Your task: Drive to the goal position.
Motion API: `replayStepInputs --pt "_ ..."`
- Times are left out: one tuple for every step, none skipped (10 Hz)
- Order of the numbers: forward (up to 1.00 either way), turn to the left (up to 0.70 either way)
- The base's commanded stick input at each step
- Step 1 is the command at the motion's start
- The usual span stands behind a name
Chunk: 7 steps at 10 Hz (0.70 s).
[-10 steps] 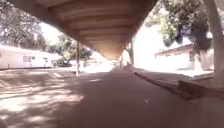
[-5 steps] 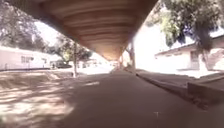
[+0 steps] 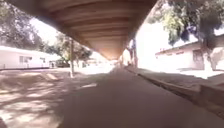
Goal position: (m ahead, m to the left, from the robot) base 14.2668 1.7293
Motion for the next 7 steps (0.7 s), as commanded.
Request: replayStepInputs --pt "0.85 0.00" --pt "0.85 0.00" --pt "0.85 0.00" --pt "0.85 0.00" --pt "0.85 0.00" --pt "0.85 0.00" --pt "0.85 0.00"
